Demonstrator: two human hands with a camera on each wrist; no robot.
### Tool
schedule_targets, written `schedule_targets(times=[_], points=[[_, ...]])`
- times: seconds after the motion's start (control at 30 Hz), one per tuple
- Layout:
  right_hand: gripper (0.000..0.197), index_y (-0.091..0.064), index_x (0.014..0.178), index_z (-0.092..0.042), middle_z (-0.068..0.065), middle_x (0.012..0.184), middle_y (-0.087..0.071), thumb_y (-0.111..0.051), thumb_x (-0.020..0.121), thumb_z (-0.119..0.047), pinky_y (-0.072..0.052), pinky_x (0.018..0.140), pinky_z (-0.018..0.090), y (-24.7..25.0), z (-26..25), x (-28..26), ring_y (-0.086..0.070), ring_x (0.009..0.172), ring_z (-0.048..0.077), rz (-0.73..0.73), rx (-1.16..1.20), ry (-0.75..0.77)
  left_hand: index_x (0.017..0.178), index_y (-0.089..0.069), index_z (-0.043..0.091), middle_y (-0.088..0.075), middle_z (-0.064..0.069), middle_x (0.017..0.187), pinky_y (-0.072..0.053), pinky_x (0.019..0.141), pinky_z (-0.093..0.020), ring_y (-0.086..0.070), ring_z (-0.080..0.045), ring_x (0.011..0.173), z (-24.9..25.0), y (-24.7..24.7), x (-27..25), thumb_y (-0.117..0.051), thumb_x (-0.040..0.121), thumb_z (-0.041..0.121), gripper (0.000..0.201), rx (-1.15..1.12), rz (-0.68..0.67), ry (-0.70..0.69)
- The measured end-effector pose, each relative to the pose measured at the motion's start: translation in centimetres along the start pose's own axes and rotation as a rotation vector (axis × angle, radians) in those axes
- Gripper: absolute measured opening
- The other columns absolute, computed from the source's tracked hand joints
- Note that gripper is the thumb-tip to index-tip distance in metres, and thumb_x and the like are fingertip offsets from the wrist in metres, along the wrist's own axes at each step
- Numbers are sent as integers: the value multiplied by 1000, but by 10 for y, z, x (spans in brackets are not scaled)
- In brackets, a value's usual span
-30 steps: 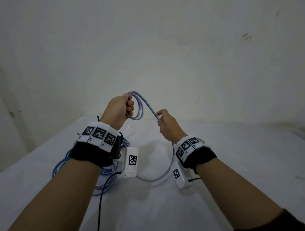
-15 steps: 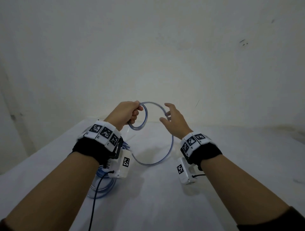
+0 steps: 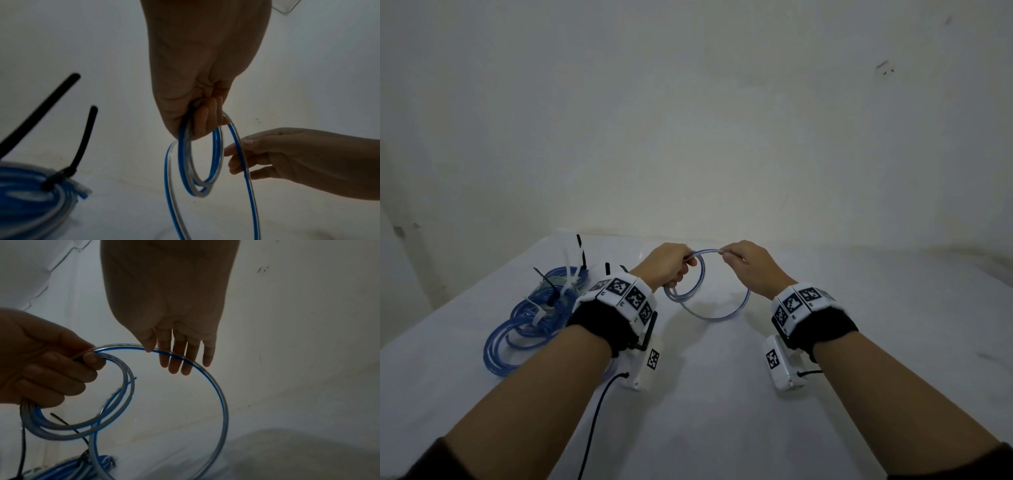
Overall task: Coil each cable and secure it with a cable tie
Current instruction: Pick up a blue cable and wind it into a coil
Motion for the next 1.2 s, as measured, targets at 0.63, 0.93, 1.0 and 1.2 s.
schedule_targets(times=[0.63,0.93,1.0,1.2], points=[[17,-53,91,-12,5,81,-59,-38,99,-11,-48,60,26,7,53,-36,-60,63,14,-272,83,-345,68,-42,13,-27,9,38,-20,35,-14,-24,-5,30,-30,-58,2,-30,102,25,37,-177,-273,315],[10,-55,97,-10,8,95,-67,-44,96,-9,-41,56,19,3,44,-38,-53,70,13,-386,-128,-384,66,-37,16,-27,8,42,-23,40,-15,-25,-7,33,-30,-54,6,-26,101,23,38,-459,-234,296],[13,-54,98,-7,8,94,-67,-42,94,-5,-42,58,21,1,43,-39,-52,67,12,-420,-158,-410,66,-38,16,-27,7,42,-25,41,-15,-26,-7,33,-28,-49,8,-25,99,19,36,-554,-187,272],[23,-51,116,0,16,108,-65,-45,95,-8,-42,62,20,-1,35,-33,-55,82,18,-292,-90,-413,67,-42,14,-31,7,41,-29,41,-14,-29,-9,33,-19,-30,15,-28,96,13,32,-702,-87,177]])
Point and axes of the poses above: each hand's wrist, its own x-axis towards the middle knuckle, its own y-axis out of the back of the hand, z = x × y, the point moved 3 cm from there along x, towards the middle knuckle
